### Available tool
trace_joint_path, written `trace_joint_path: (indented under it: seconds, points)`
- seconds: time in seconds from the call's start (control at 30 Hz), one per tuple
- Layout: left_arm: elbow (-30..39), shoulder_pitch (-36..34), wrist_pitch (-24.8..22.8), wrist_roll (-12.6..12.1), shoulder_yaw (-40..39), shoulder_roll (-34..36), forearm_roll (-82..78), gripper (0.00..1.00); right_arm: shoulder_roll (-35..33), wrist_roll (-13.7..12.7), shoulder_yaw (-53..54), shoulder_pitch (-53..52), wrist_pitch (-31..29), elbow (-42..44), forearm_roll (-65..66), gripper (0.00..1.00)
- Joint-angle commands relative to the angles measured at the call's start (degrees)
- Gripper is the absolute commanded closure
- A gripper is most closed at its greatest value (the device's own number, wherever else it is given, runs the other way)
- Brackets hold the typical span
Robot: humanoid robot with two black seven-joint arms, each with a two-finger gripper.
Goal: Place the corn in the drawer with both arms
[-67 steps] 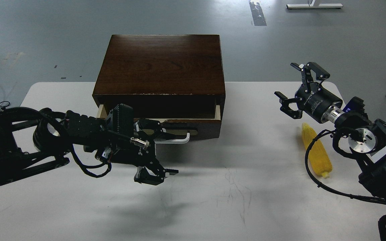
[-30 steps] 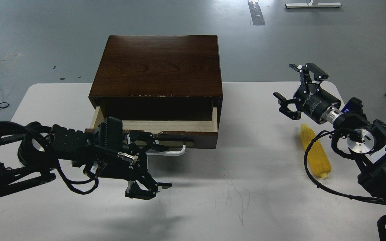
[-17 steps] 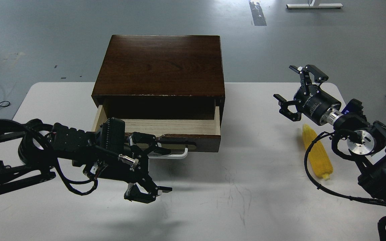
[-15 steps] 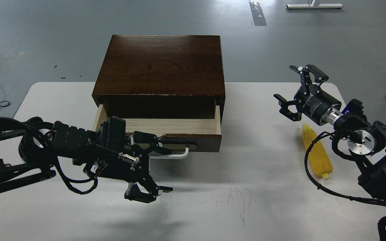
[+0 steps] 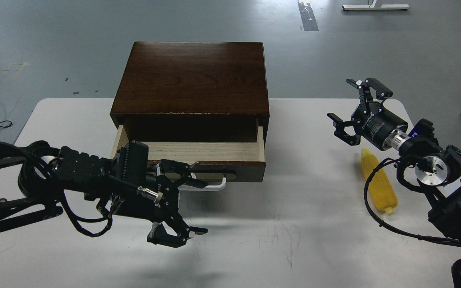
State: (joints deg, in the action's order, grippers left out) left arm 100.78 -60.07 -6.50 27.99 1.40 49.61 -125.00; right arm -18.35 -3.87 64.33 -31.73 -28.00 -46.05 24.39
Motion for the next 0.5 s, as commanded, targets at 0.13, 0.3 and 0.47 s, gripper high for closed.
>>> trace_joint_path:
  seconds: [0.13, 0.3, 0.47]
  points:
    - [0.03, -0.13, 0.0, 0.01, 0.0, 0.14, 0.0, 0.02, 0.07, 0.0, -0.08, 0.0, 0.0, 0.0, 0.04, 0.0]
    - [0.03, -0.48, 0.0, 0.01, -0.17, 0.23, 0.0, 0.02, 0.07, 0.0, 0.01, 0.0, 0.0, 0.0, 0.04, 0.0]
    - [0.12, -0.66, 0.08, 0.01, -0.35, 0.66, 0.0, 0.02, 0.07, 0.0, -0.08, 0.17, 0.0, 0.0, 0.04, 0.0]
